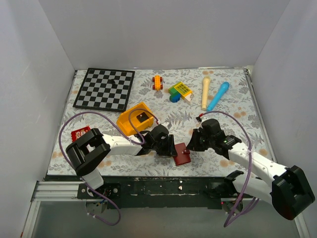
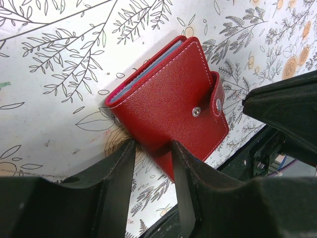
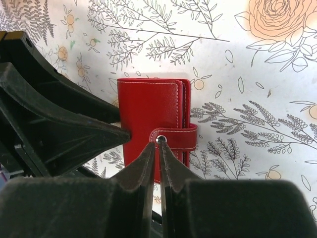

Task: Put the credit cards into the card holder
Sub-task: Close the card holder at the center of the board.

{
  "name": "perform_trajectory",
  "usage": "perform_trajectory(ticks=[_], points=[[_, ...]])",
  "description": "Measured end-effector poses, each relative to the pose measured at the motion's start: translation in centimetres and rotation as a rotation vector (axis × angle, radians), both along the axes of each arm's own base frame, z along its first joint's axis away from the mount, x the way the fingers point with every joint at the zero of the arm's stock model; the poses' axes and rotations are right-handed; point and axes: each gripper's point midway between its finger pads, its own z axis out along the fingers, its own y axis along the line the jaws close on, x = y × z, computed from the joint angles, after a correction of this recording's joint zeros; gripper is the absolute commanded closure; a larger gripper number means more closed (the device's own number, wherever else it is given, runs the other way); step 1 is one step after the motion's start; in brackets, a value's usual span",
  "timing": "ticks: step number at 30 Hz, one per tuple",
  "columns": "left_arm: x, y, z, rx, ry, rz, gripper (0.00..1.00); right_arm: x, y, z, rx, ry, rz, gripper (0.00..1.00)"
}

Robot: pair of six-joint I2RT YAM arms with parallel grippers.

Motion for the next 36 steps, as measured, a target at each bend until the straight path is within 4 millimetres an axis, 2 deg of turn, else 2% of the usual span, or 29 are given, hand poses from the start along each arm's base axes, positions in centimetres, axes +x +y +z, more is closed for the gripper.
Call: perform_trajectory(ticks=[3, 9, 36], points=[[0.0, 0.0, 0.0, 0.000, 0.000, 0.000, 0.64, 0.2, 0.0, -0.2, -0.013, 0.009, -0.003, 0.80], [0.0, 0.0, 0.0, 0.000, 0.000, 0.000, 0.64, 0.0, -0.1, -1.4, -0.043, 0.047, -0.001, 0.79], [0.0, 0.0, 0.0, 0.000, 0.000, -0.001, 0.64, -0.2, 0.7, -2.5, -0.034, 0.092, 0.032, 0.80]])
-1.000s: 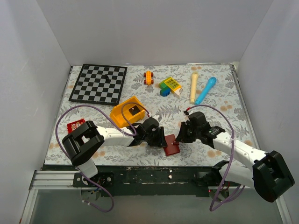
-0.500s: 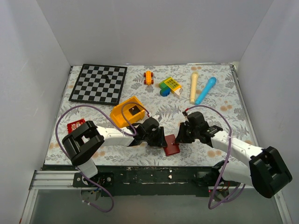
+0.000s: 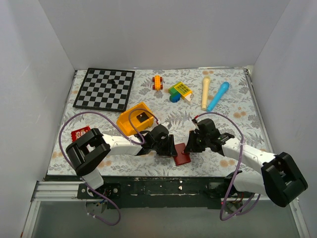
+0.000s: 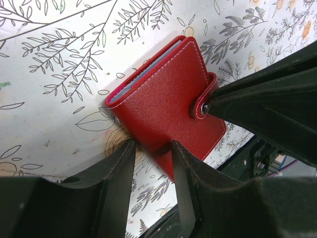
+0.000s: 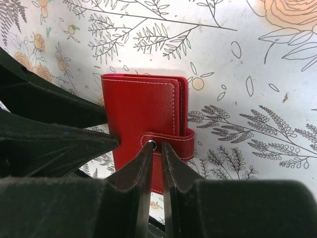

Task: Put the credit cards into the card holder
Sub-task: Close the card holder at the center of the board.

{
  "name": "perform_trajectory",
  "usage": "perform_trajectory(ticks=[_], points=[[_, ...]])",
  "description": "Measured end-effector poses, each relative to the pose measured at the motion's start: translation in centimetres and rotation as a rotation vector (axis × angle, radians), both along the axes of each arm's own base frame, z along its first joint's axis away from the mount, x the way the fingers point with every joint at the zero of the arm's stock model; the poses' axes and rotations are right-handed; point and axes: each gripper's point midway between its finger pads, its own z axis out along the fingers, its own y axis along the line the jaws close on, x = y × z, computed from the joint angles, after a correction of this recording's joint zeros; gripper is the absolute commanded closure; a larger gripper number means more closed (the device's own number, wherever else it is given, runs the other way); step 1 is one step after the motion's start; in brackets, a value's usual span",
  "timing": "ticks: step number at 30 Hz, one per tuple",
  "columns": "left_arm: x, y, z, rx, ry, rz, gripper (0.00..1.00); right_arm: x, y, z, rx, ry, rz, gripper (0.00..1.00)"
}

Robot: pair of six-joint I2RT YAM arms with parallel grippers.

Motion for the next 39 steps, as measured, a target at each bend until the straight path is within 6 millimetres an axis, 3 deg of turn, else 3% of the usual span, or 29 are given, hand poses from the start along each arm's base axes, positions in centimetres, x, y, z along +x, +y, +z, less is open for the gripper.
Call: perform_trajectory(ticks=[23, 39], points=[[0.0, 0.0, 0.0, 0.000, 0.000, 0.000, 0.65, -0.2, 1.1, -0.4, -0.004, 0.015, 0.040, 0.80], [0.0, 0.0, 0.0, -0.002, 0.001, -0.002, 0.65, -0.1, 1.6, -0.4, -0.125, 0.003, 0.067, 0.80]])
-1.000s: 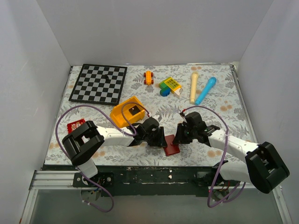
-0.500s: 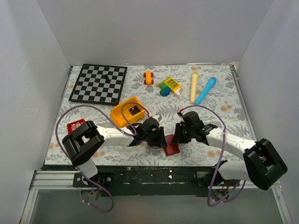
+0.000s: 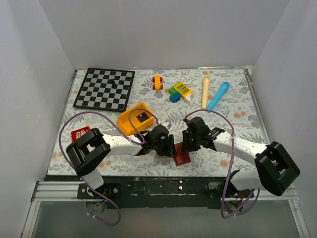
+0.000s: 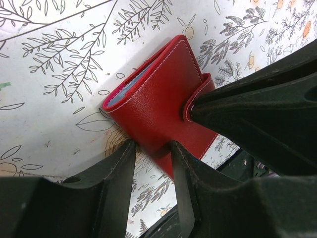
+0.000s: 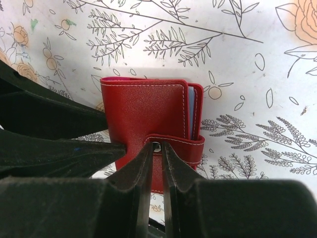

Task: Put the credit cards into the card holder
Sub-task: Close the card holder at the center of the board.

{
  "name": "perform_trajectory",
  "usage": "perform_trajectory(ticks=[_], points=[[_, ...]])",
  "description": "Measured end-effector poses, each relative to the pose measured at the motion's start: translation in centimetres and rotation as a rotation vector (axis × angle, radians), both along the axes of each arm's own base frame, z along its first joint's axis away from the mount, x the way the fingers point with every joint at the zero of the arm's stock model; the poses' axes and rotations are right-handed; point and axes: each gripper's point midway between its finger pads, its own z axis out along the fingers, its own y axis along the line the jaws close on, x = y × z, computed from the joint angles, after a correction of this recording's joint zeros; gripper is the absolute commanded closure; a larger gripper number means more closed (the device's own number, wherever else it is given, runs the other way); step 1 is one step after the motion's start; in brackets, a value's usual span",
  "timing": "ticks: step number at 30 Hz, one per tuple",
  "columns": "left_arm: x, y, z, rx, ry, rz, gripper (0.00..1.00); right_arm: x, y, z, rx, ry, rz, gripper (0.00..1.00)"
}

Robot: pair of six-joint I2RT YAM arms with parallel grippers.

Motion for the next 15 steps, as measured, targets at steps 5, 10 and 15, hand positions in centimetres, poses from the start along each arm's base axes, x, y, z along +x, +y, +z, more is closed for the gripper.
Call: perform_trajectory(ticks=[5, 10, 15], points=[[0.00, 0.00, 0.00, 0.000, 0.000, 0.000, 0.65, 0.10, 0.27, -0.08, -0.054, 0.001, 0.020, 0.81], [0.00, 0.00, 0.00, 0.000, 0.000, 0.000, 0.65, 0.16, 0.45, -0.18, -0.110, -0.002, 0.032, 0.81], [0.00, 0.00, -0.01, 0.000, 0.000, -0.001, 0.65, 0.16, 0.56, -0.29, -0.156, -0.009, 0.040, 0.81]])
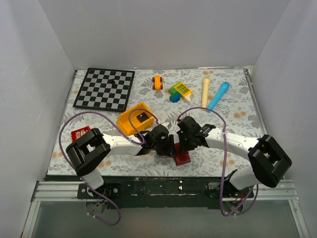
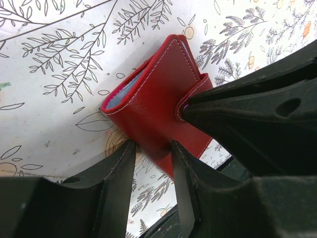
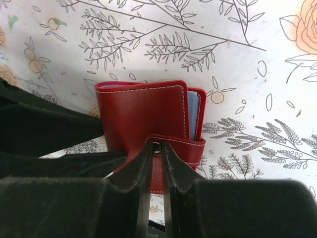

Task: Put the credit cards into the card holder
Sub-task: Close the card holder at the center of the board.

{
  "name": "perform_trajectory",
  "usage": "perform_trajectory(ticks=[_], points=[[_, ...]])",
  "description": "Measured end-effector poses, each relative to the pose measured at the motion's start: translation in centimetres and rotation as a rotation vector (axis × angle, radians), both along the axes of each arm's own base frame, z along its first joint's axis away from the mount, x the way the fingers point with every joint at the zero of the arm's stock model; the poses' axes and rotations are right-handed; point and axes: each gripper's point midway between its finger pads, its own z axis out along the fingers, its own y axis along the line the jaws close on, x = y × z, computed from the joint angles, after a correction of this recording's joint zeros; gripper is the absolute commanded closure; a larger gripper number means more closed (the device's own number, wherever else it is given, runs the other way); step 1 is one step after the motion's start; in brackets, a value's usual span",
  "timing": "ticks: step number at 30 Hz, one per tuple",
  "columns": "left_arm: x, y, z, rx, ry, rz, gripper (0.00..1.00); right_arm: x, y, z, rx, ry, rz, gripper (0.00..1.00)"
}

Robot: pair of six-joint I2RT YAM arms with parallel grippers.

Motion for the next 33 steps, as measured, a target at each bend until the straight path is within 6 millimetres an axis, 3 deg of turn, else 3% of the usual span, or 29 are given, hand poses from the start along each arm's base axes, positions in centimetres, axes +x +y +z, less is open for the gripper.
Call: perform_trajectory(ticks=[11, 17, 20, 25, 28, 30, 33], points=[[0.0, 0.0, 0.0, 0.000, 0.000, 0.000, 0.65, 0.0, 0.2, -0.4, -0.058, -0.033, -0.012, 0.81], [0.0, 0.0, 0.0, 0.001, -0.003, -0.003, 0.62, -0.1, -0.3, 1.1, -0.045, -0.081, -0.021, 0.75], [0.0, 0.0, 0.1, 0.004, -0.005, -0.007, 0.52, 0.7, -0.3, 4.7, -0.005, -0.159, -0.030, 0.67], [0.4, 1.3, 1.1, 0.073, -0.052, 0.005, 0.31, 3.0, 0.5, 13.7, 0.162, -0.377, -0.077, 0.46], [1.4, 2.1, 3.0, 0.107, -0.112, 0.032, 0.13, 2.8, -1.1, 16.1, 0.196, -0.448, -0.119, 0.26], [2.5, 2.5, 5.5, 0.107, -0.175, 0.058, 0.02, 2.5, -2.5, 16.9, 0.203, -0.484, -0.154, 0.19], [4.3, 3.4, 10.4, 0.062, -0.271, 0.116, 0.02, 1.8, -5.0, 17.2, 0.184, -0.520, -0.200, 0.16]])
